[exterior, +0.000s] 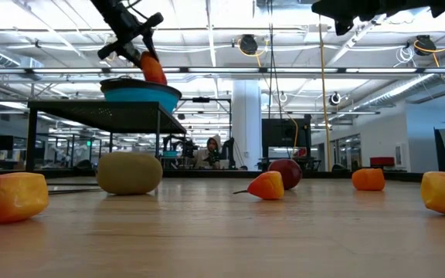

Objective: Pick & Place Fruit
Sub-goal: Put the red mango into the blue strainer bowl on the shelf

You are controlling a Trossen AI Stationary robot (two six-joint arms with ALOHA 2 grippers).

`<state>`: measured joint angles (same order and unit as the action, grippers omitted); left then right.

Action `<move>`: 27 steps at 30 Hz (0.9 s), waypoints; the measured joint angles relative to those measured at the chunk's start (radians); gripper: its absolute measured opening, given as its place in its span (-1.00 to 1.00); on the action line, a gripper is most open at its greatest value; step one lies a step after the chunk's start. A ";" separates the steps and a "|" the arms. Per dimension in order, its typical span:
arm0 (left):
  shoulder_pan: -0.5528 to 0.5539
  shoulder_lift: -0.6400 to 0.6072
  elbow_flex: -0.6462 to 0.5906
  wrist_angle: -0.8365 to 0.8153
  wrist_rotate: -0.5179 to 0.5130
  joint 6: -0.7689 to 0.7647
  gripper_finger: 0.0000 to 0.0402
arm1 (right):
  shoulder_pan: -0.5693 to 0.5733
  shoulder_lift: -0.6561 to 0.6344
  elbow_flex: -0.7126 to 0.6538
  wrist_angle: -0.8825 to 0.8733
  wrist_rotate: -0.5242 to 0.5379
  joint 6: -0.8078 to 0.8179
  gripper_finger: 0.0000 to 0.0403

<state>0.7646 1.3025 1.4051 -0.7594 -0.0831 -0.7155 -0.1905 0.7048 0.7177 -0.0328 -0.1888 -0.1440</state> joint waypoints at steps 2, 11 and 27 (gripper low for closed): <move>0.024 0.036 0.048 -0.033 0.041 -0.001 -0.16 | 0.000 0.000 0.000 -0.003 0.000 0.000 -1.00; 0.128 0.185 0.220 -0.242 0.213 0.033 -0.16 | 0.000 0.000 0.000 -0.009 -0.047 0.001 -1.00; 0.243 0.282 0.292 -0.472 0.401 0.056 -0.16 | 0.000 0.000 0.000 -0.057 -0.051 -0.044 -1.00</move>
<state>1.0076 1.5848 1.6974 -1.2313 0.3178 -0.6590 -0.1902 0.7048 0.7177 -0.0894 -0.2401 -0.1877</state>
